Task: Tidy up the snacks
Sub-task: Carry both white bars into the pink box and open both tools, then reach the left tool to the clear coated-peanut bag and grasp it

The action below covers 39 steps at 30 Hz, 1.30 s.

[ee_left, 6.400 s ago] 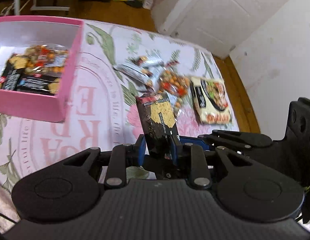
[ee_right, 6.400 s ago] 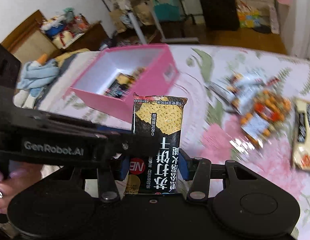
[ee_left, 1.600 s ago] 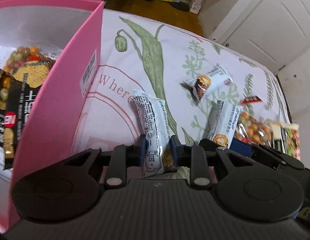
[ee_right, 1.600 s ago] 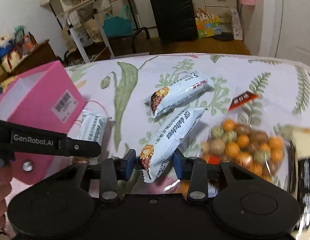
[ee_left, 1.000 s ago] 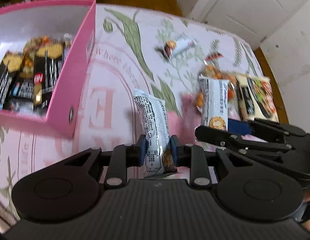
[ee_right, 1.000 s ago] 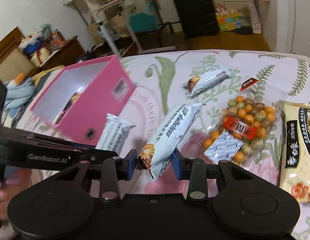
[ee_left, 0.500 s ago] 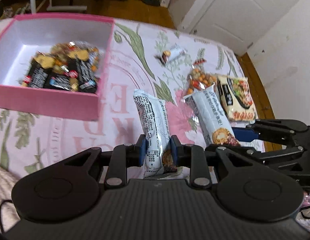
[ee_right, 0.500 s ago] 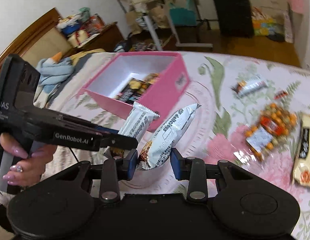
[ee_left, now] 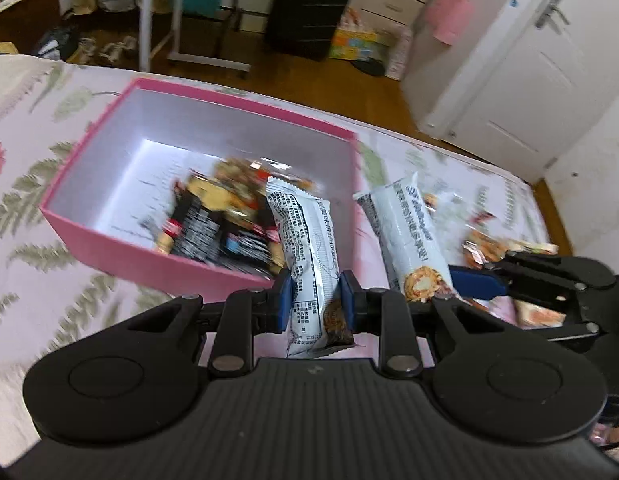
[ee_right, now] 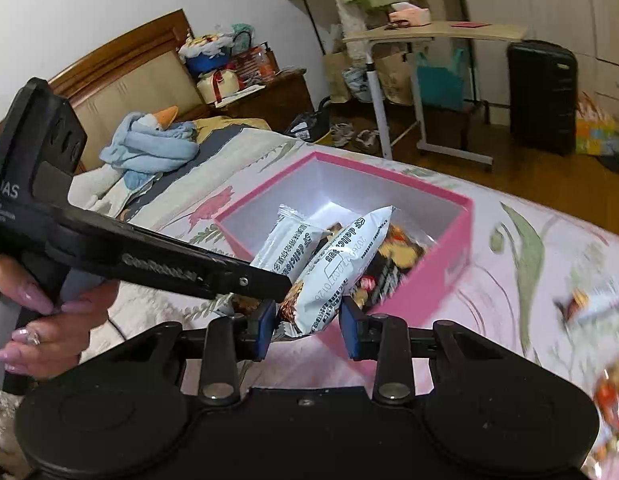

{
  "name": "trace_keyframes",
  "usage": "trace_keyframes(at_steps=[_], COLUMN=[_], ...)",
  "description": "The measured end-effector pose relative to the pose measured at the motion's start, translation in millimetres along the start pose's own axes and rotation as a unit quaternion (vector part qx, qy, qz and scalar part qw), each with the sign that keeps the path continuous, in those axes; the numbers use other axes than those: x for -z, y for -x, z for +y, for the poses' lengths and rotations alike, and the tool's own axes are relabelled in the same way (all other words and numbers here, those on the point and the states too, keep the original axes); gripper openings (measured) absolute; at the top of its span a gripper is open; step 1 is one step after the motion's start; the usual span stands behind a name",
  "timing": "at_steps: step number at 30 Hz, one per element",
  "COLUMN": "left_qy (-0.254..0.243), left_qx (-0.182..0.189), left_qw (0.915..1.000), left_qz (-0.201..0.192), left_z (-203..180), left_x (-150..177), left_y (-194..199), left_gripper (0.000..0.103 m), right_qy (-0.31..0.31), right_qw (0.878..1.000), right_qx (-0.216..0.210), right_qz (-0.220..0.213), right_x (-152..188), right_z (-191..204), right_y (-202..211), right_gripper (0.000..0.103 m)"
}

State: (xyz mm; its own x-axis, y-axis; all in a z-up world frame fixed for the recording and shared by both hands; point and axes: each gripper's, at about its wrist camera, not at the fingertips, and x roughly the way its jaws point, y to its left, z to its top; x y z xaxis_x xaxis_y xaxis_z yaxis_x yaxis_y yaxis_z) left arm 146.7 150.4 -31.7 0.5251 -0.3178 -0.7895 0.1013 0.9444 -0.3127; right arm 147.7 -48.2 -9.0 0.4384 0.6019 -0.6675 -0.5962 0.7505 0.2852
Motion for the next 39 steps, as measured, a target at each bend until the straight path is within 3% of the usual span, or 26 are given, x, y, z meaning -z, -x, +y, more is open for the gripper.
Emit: trace_keyframes(at_steps=[6,13,16,18,22,29,35,39], left_qy=[0.022,0.057,0.053,0.062,0.068,0.021,-0.046,-0.082], left_qx=[-0.039,-0.014,-0.039,-0.034,-0.018,-0.007,0.019,0.048], left_qw=[0.9988,0.9983,0.9976,0.9973,0.9974,0.9995,0.9985,0.9949], left_qz=[-0.021,-0.002,-0.021,-0.018,-0.016,-0.024,-0.024,-0.034], left_z=[38.1,57.7,56.9,59.9,62.8,34.6,-16.9,-54.6], left_x=[-24.8,-35.6,-34.9,-33.9,-28.1,-19.1,-11.5,-3.6], left_y=[-36.6,-69.1,-70.5,-68.8,-57.2,-21.0,1.4,2.2], left_gripper=[0.025,0.027,0.037,0.041,0.041,0.044,0.051,0.062], right_qy=[0.059,0.081,0.074,0.068,0.046,-0.012,-0.031,-0.051], right_qw=[0.998,0.996,0.996,0.997,0.998,0.998,0.992,0.981], right_qx=[0.020,0.035,0.036,0.039,0.043,0.055,0.111,0.182], right_qz=[0.031,0.032,0.025,0.024,0.004,-0.040,-0.043,-0.037], right_x=[-19.7,-18.6,-15.5,-15.2,-8.7,17.7,38.1,58.8], right_z=[-0.7,-6.0,-10.5,-11.9,-15.6,-28.9,-39.0,-56.0], right_y=[-60.0,-99.9,-102.3,-100.5,-71.7,14.7,71.6,95.0], right_gripper=[0.039,0.039,0.044,0.054,0.061,0.065,0.069,0.069])
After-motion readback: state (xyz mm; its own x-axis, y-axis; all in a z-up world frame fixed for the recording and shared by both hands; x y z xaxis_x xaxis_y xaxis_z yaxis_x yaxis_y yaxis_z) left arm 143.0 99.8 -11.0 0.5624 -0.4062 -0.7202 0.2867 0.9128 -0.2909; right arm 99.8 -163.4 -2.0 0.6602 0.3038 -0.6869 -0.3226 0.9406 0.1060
